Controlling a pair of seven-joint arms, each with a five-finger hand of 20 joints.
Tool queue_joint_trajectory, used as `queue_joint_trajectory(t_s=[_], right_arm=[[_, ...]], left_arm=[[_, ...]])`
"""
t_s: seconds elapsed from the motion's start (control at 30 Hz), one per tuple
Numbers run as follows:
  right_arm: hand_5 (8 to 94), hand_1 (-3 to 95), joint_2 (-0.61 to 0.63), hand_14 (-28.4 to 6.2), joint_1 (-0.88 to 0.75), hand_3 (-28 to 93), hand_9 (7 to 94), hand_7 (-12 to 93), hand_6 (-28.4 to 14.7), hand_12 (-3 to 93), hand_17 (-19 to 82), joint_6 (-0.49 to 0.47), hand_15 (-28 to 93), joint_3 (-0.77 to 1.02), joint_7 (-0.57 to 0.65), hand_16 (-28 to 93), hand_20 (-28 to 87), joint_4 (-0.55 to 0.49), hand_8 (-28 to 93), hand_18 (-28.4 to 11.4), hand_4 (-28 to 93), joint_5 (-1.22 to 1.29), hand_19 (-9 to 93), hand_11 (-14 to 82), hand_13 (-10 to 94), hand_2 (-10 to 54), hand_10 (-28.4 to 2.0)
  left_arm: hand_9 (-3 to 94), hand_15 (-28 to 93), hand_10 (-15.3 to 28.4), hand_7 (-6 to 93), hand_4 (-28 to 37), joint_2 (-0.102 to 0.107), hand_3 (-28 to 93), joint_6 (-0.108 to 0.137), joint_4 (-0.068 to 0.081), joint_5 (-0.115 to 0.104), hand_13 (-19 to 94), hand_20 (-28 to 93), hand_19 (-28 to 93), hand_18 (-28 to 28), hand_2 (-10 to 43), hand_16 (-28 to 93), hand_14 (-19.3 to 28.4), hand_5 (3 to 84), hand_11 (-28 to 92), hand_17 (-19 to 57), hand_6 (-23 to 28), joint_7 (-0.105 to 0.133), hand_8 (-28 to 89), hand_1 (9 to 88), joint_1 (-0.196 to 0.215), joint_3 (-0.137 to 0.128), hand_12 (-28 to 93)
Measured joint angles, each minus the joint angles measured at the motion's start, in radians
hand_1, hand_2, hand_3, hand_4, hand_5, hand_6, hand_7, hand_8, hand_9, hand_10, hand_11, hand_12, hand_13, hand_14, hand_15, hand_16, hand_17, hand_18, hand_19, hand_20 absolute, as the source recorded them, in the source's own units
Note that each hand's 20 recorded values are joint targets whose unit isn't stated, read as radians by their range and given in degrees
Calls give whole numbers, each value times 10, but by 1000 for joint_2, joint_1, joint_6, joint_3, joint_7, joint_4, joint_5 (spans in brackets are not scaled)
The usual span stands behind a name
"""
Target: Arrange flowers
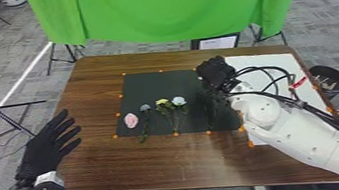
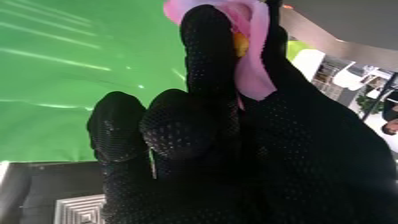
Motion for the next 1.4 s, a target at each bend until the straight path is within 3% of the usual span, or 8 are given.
queue_joint_trajectory(t_s=[0.47, 0.63, 0.67, 0.73, 0.83, 1.23, 1.4], right_arm=[[728, 487, 5, -36, 1, 834, 891, 382, 34, 376, 416, -2, 747, -21, 19, 330, 569, 40, -40, -180, -283, 6, 932, 185, 768, -65, -50], [721, 421, 9, -44, -6, 806, 866, 359, 31, 310, 405, -9, 754, -16, 17, 329, 562, 42, -39, -182, -283, 12, 932, 225, 755, -75, -64], [719, 382, 10, -47, -10, 806, 851, 338, 27, 253, 398, -12, 755, -12, 15, 329, 565, 40, -35, -185, -283, 18, 932, 256, 750, -80, -71], [716, 321, 13, -51, -17, 826, 843, 311, 30, 236, 393, -19, 758, -4, 12, 329, 563, 33, -62, -187, -283, 31, 932, 263, 743, -77, -77], [713, 238, 15, -57, -29, 844, 828, 290, 28, 230, 382, -40, 762, 12, 11, 328, 561, 19, -160, -193, -283, 63, 932, 260, 729, -68, -85], [692, 72, 6, -76, -75, 798, 797, 257, 3, 228, 365, -65, 770, 88, 19, 326, 570, -12, -148, -207, -283, 189, 932, 261, 712, -33, -96], [649, 7, 4, -94, -99, 800, 743, 250, -16, 240, 346, -58, 773, 143, 18, 330, 573, -42, -134, -218, -283, 272, 931, 280, 691, 14, -105]], left_arm=[[208, 212, 101, 173, -283, 2, 702, -1, 3, 0, 141, 99, 316, 198, -26, 43, 139, 241, 138, -121, 29, -3, -99, 239, -7, 5, 195], [208, 212, 100, 174, -283, 2, 703, -1, 3, 0, 141, 99, 316, 198, -27, 42, 140, 240, 137, -122, 28, -3, -100, 238, -7, 5, 196], [208, 212, 100, 174, -283, 2, 703, -1, 3, 0, 141, 99, 317, 198, -26, 43, 140, 240, 137, -122, 28, -3, -99, 238, -7, 5, 196], [208, 212, 101, 174, -283, 2, 701, -1, 3, 0, 141, 99, 317, 198, -25, 42, 140, 240, 138, -122, 28, -3, -100, 239, -7, 5, 196], [208, 213, 100, 174, -283, 2, 700, -1, 3, 0, 141, 99, 317, 198, -25, 42, 140, 240, 139, -122, 28, -3, -100, 239, -7, 4, 196], [208, 212, 100, 174, -283, 2, 701, -1, 3, 0, 141, 97, 316, 197, -25, 42, 140, 240, 138, -121, 28, -5, -100, 240, -8, 4, 195], [208, 212, 100, 175, -283, 1, 700, -1, 3, 0, 141, 97, 316, 198, -24, 42, 140, 240, 139, -122, 28, -5, -100, 240, -7, 4, 196]])
